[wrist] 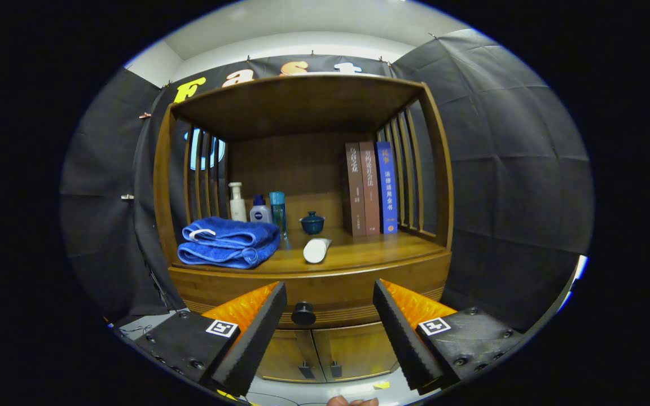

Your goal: Pull open the drawer, take out the items inside it, and place them on the countertop above the cabinet.

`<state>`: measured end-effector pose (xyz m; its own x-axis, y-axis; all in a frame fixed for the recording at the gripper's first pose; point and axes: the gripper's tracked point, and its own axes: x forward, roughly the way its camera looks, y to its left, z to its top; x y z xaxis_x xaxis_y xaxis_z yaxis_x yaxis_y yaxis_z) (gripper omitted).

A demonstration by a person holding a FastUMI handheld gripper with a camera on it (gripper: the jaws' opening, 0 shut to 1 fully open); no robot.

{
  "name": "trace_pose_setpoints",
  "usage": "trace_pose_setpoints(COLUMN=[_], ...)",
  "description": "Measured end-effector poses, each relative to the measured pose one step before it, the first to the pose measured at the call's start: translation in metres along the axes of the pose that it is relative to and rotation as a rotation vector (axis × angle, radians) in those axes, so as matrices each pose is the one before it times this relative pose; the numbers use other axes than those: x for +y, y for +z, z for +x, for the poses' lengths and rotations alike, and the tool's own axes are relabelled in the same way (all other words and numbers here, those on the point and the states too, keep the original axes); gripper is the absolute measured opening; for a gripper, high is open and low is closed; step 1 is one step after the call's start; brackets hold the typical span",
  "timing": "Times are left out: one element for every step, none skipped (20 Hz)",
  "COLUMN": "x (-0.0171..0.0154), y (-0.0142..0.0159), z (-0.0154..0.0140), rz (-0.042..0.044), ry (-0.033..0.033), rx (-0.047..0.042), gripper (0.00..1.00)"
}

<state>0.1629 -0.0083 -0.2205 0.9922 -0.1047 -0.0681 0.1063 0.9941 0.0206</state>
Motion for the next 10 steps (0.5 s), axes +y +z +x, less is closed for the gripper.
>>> trace_pose_setpoints(x=[0.00299, -0.00108, -0.00691, -0.00431, -0.00534, -0.00286, -0.00187, -0.00107, 0.00019, 0.0003], y=[0.01197, 0.00914, 0.00717, 0.00706, 0.00749, 0.00647, 0.00686, 0.00645, 0.00547, 0.00556], z=[-0.00724, -0.00641, -0.00706, -0.00546, -0.00592, -0.0041, -0.00429, -0.00352, -0.00361, -0.00328], rz=[0.01526, 0.00997, 0.00307, -0.00481, -0.00983, -0.01133, -0.01545, -0.01486, -0.00985, -0.00099], ry=[0.01683, -0.00158, -0.00753, -0.00641, -0.01099, -0.00378, -0.00089, 0.00429, 0.00797, 0.0091], rx=[-0.02995, -0.01686, -0.00953, -0.00261, 0.00187, 0.00095, 0.00199, 0.00421, 0.00421, 0.00419], gripper=[1.0, 1.0, 1.0, 1.0, 1.0, 1.0, 1.0, 1.0, 1.0, 1.0])
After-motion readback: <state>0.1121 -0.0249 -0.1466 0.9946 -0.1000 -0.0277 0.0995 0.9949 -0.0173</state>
